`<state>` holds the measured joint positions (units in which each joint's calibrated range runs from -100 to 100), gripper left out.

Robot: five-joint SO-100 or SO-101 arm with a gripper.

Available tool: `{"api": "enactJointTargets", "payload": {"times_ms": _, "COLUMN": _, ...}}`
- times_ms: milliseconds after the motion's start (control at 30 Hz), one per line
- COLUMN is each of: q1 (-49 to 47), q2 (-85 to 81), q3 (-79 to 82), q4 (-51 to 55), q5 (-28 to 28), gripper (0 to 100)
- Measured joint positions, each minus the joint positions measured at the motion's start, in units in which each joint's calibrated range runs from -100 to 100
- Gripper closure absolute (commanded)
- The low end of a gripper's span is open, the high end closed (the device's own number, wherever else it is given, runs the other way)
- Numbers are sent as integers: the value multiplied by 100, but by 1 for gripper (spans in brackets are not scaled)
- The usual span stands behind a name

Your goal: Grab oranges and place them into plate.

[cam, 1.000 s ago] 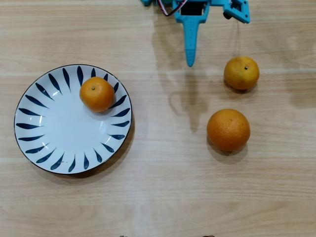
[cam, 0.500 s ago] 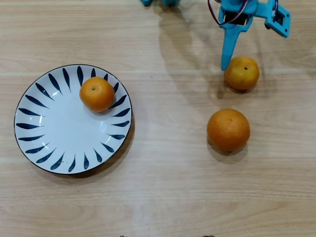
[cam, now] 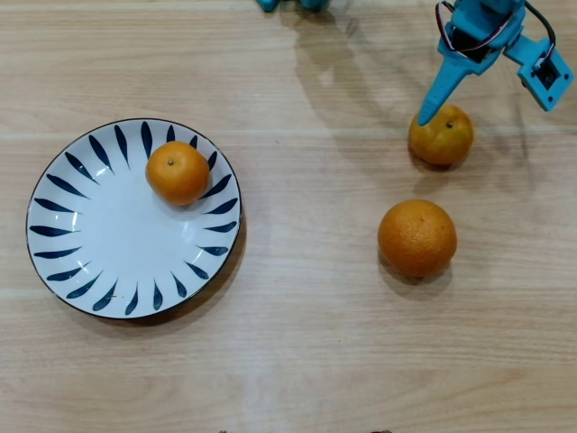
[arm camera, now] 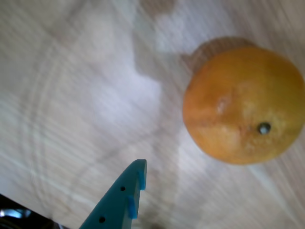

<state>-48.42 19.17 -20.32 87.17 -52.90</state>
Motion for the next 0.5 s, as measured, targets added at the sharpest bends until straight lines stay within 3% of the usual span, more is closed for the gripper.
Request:
{"api": "enactJointTargets", "payload": {"times_ms": 233, "q1": 8, "q2": 432, "q3": -9, "q4": -1309, "q5": -396, "gripper": 49}}
{"api": "enactJointTargets", "payload": {"times_ms": 500, "q1": 93, "q2": 466, "q3": -9, "q4": -1413, "q5": -417, "gripper": 49}}
